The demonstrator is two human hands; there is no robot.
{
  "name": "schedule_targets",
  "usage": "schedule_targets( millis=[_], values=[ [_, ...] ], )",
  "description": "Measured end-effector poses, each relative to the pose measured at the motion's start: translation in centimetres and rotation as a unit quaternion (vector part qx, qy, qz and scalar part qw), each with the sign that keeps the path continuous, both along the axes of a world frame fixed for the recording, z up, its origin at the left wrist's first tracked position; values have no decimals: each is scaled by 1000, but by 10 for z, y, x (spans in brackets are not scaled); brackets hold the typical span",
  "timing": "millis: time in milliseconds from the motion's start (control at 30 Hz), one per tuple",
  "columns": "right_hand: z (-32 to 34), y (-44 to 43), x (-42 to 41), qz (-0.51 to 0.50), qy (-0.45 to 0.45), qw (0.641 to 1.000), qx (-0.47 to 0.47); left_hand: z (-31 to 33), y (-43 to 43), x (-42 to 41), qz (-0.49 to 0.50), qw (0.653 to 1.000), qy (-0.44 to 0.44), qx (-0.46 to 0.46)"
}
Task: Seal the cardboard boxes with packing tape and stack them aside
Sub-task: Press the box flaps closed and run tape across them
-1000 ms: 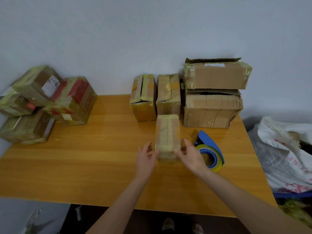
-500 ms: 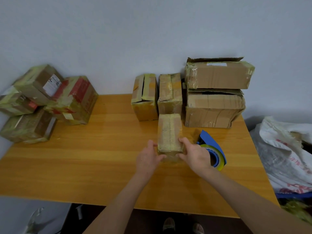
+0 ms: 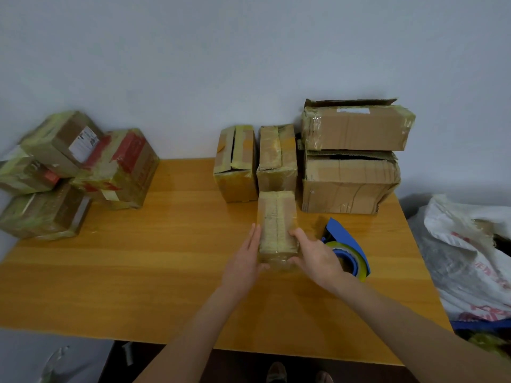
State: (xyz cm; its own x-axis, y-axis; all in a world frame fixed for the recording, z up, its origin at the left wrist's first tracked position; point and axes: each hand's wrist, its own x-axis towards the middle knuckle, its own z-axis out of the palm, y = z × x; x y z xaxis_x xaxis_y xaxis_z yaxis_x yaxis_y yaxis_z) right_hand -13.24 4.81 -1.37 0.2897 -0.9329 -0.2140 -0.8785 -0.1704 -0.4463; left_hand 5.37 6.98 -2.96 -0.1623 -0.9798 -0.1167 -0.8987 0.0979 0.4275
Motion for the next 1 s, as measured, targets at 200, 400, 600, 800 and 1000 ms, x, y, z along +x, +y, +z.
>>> schedule_targets(
  millis=[200, 400, 600, 800, 1000],
  values=[
    [-12, 21, 8, 91, 76, 990, -75, -3, 11, -24, -78, 988, -88, -102],
    [-17, 20, 8, 93, 72, 991, -61, -3, 9, -24, -79, 991, -71, -87],
    [-16, 17, 3, 96, 64, 993, -37, -2, 7, -23, -78, 994, -63, -32],
    [9, -1, -1, -30, -43, 997, -48, 17, -4, -19, 89, 985, 110, -95],
    [9, -14, -4, -223, -229, 934, 162, 27, -25, -27, 299, 890, 319, 133]
  ],
)
